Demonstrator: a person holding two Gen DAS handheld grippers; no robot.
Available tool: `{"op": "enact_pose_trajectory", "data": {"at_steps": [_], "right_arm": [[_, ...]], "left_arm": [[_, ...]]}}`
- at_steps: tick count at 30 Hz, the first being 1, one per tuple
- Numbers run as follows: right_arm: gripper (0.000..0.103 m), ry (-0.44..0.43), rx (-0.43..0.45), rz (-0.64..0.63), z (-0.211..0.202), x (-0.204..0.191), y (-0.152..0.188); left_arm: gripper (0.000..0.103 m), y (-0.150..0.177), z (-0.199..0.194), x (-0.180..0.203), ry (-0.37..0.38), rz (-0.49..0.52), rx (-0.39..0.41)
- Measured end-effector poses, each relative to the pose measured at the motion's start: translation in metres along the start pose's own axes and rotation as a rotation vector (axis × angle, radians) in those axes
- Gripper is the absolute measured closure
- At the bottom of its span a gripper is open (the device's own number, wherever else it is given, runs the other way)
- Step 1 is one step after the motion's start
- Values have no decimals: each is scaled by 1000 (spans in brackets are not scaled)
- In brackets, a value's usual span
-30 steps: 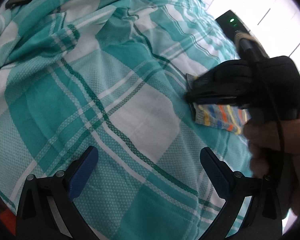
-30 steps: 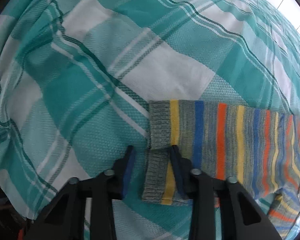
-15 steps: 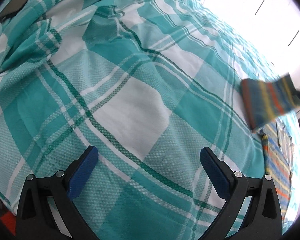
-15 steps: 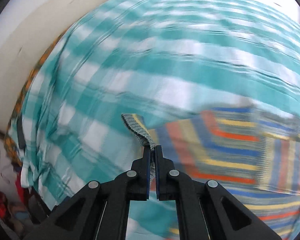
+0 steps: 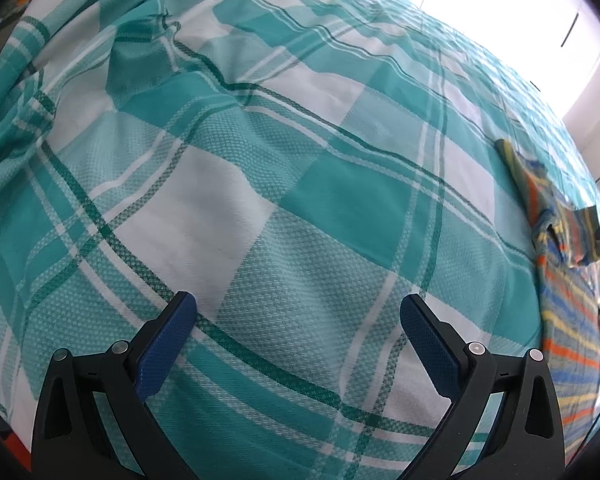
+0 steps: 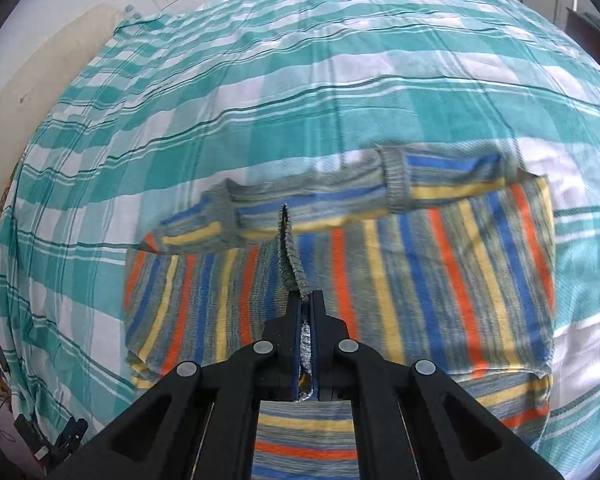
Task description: Fold small clothes
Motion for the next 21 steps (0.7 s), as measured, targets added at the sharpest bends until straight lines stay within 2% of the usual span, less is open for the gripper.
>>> {"op": "enact_pose_trajectory", "data": {"at_steps": [9, 12, 14, 16, 17, 19, 21], "right_arm": [[99, 147, 24, 58, 1, 38, 17], [98, 136, 10, 74, 4, 46, 19], [86, 176, 0, 70, 2, 46, 22], [48, 216, 29, 41, -7, 40, 27], [43, 248, 69, 4, -17, 33, 32], [43, 267, 114, -57, -30, 17, 43], [43, 199, 122, -102, -39, -2, 58]], "left_arm": [[1, 1, 0, 1, -7, 15, 1], [1, 1, -1, 2, 5, 18, 1], [1, 3, -1, 4, 11, 23, 2], [1, 4, -1, 5, 8, 31, 3], [1, 4, -1, 6, 3, 36, 3], [1, 5, -2, 7, 7, 36, 4], [1, 4, -3, 6, 19, 28, 5]]}}
Point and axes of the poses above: each gripper's, at about its wrist camera, not at the fingertips, and z roughly the way its jaws point, x to its right, y to its underside, the point moved 1 cm from there along z, roughly the way its jaws point, and after that the axes turned 1 degree about z, right-handed, at the moved point
